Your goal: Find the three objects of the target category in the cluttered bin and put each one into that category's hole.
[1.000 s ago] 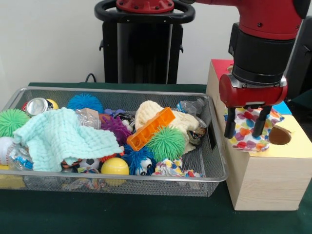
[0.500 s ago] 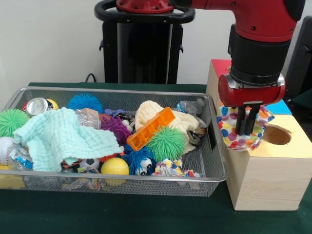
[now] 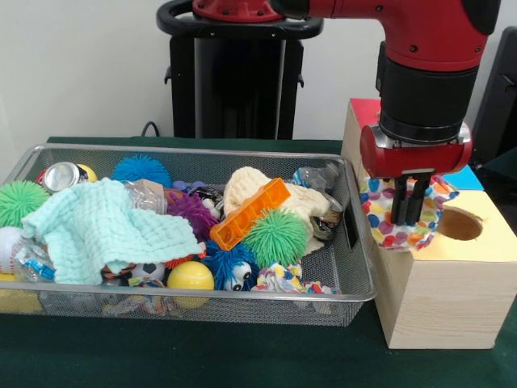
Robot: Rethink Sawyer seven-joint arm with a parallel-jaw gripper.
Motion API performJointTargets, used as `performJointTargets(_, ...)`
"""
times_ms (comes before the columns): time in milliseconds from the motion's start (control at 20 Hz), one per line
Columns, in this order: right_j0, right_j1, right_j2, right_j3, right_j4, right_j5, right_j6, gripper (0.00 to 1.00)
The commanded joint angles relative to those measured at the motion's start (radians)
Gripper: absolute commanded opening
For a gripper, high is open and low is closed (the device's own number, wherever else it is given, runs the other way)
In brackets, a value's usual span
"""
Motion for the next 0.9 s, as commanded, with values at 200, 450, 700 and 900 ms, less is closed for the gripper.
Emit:
performJointTargets(200, -0.103, -0.073, 0.198, 0.191, 0.104, 0.027, 0.023, 0.0)
performJointTargets(450, -0.166, -0.153, 0.309, 0.288, 0.158, 0.013, -0.041, 0.0)
performJointTargets(700, -0.181, -0.153, 0.344, 0.277, 0.154, 0.036, -0.03, 0.0)
performJointTargets(900, -0.184, -0.12, 0.352, 0.269, 0.122, 0.002, -0.015, 0.0)
